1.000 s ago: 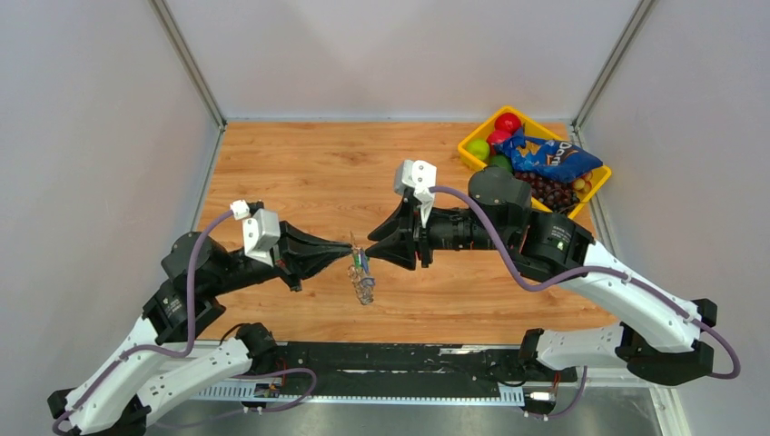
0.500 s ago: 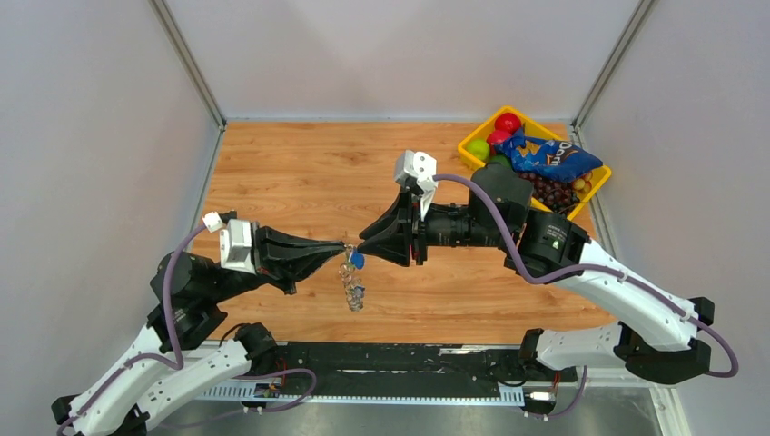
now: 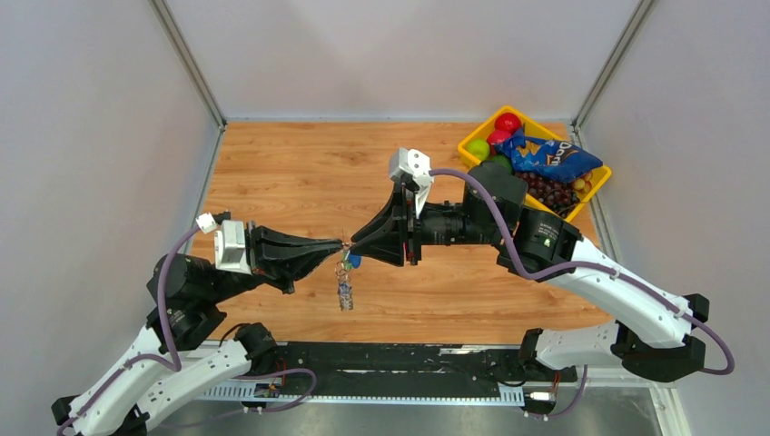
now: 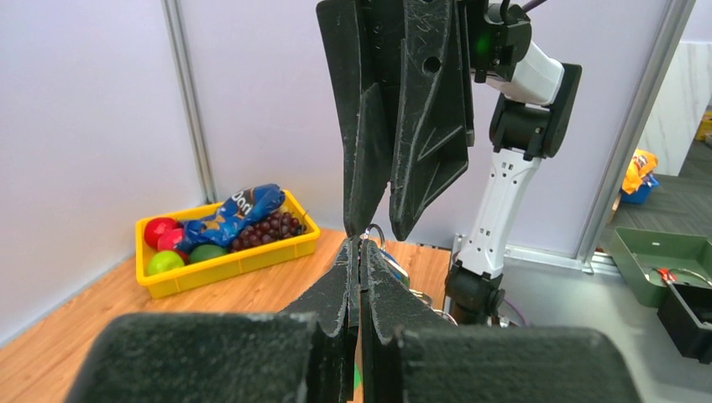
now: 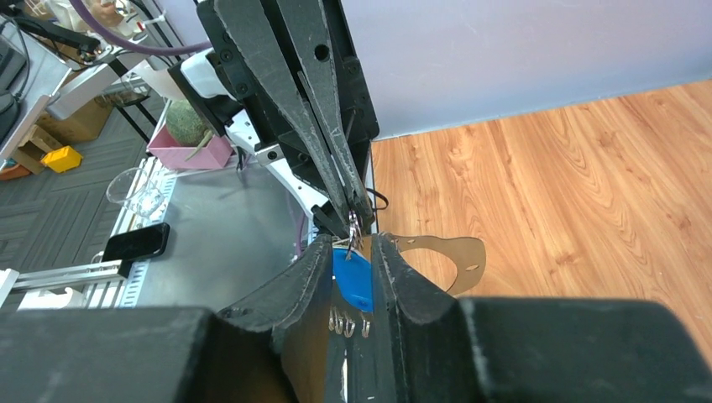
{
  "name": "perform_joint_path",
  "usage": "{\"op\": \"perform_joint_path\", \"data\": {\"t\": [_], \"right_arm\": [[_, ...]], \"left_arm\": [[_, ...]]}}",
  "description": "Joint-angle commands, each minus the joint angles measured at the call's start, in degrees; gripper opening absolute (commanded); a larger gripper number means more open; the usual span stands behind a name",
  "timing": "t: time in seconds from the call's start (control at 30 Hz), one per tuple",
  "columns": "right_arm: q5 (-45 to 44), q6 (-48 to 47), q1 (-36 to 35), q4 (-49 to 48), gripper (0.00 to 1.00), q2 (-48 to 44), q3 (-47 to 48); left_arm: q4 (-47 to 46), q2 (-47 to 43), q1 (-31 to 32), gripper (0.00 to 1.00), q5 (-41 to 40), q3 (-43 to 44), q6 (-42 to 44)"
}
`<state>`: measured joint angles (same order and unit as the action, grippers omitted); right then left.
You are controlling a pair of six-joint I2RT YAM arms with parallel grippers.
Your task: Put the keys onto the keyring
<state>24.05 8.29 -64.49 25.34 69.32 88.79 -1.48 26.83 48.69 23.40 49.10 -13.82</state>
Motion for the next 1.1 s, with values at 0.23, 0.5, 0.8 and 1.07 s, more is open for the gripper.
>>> {"op": "perform_joint_path", "data": {"t": [0.23, 0.5, 0.8, 1.07], "right_arm": [[1.3, 1.5, -0.5, -4.2, 0.14, -0.5, 0.4], [0.9, 1.0, -1.0, -4.2, 0.00, -0.2, -0.1], [-1.5, 0.3, -1.9, -7.3, 0.00, -3.5, -4.1], [-2.6, 1.5, -2.0, -11.5, 0.00, -6.6, -8.1]], "left_arm": [[-5.0, -0.5, 0.1, 0.00, -0.6, 0.0, -1.1], [-7.8, -0.6, 0.1, 0.00, -0.7, -0.5, -2.2], [-16.2, -1.1, 0.0, 0.00, -2.1, -2.2, -5.2], [-21.4, -0.2, 0.1, 0.00, -1.6, -2.7, -6.4]]}}
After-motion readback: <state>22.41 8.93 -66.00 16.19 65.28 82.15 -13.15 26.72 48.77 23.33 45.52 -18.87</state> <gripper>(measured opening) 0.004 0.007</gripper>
